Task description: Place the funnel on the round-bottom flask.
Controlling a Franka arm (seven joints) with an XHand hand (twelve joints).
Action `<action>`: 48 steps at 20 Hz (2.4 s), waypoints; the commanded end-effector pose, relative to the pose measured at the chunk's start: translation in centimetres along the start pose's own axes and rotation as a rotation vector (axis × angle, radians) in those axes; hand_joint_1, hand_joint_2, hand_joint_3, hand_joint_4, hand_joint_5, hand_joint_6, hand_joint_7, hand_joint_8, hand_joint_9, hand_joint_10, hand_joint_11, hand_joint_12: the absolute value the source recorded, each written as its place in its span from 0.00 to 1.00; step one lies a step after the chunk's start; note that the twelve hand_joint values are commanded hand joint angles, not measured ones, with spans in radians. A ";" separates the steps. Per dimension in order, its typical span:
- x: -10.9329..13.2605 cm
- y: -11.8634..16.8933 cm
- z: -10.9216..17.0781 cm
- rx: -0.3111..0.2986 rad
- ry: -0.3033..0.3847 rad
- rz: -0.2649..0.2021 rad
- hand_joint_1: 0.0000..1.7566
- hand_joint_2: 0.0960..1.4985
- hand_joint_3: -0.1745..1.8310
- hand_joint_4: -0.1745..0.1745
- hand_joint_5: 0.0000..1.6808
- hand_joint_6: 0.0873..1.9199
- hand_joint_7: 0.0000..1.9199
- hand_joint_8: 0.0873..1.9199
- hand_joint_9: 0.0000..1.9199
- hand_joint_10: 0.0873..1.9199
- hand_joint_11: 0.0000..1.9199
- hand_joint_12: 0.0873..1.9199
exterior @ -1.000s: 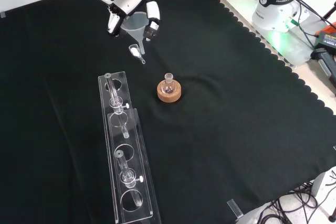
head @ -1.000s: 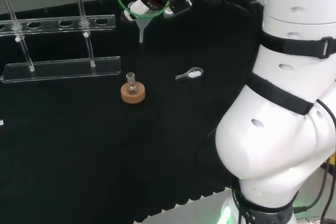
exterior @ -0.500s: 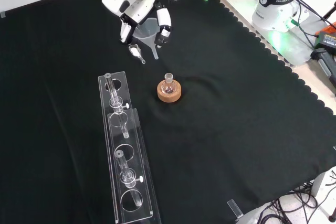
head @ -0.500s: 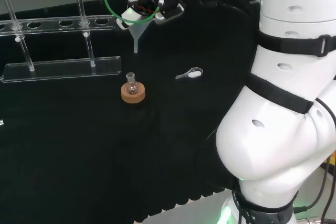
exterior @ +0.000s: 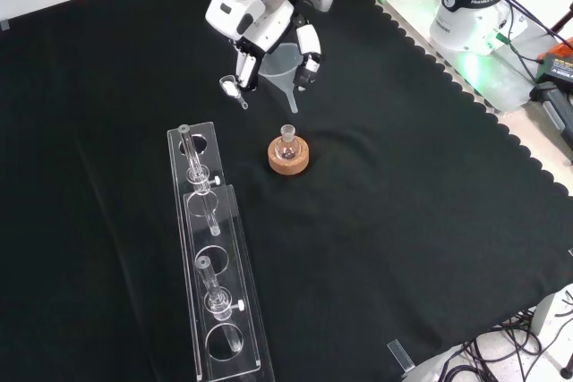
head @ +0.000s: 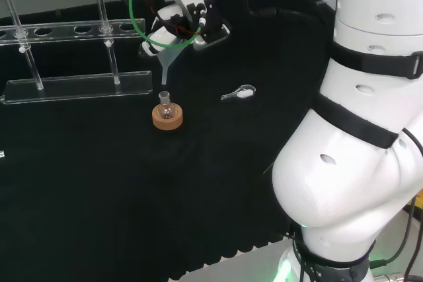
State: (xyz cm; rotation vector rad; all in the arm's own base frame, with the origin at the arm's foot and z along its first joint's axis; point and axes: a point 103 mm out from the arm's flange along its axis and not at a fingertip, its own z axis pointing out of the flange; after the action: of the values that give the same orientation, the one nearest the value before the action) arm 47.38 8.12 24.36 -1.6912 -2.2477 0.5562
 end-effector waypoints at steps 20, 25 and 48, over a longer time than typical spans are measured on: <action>-0.4 2.9 1.7 0.009 -0.096 0.037 0.46 0.55 0.63 0.88 0.41 1.00 0.66 1.00 0.76 0.90 0.85 0.62; -1.1 2.8 2.0 0.031 -0.100 0.049 0.46 0.55 0.63 0.88 0.41 1.00 0.66 1.00 0.76 0.90 0.85 0.62; 0.5 4.5 3.5 0.095 -0.073 0.022 0.46 0.54 0.64 0.88 0.41 1.00 0.67 1.00 0.76 0.90 0.85 0.62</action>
State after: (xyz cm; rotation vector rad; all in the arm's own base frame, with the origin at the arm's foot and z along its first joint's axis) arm 49.69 8.69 19.32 -1.6774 -2.2305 0.7327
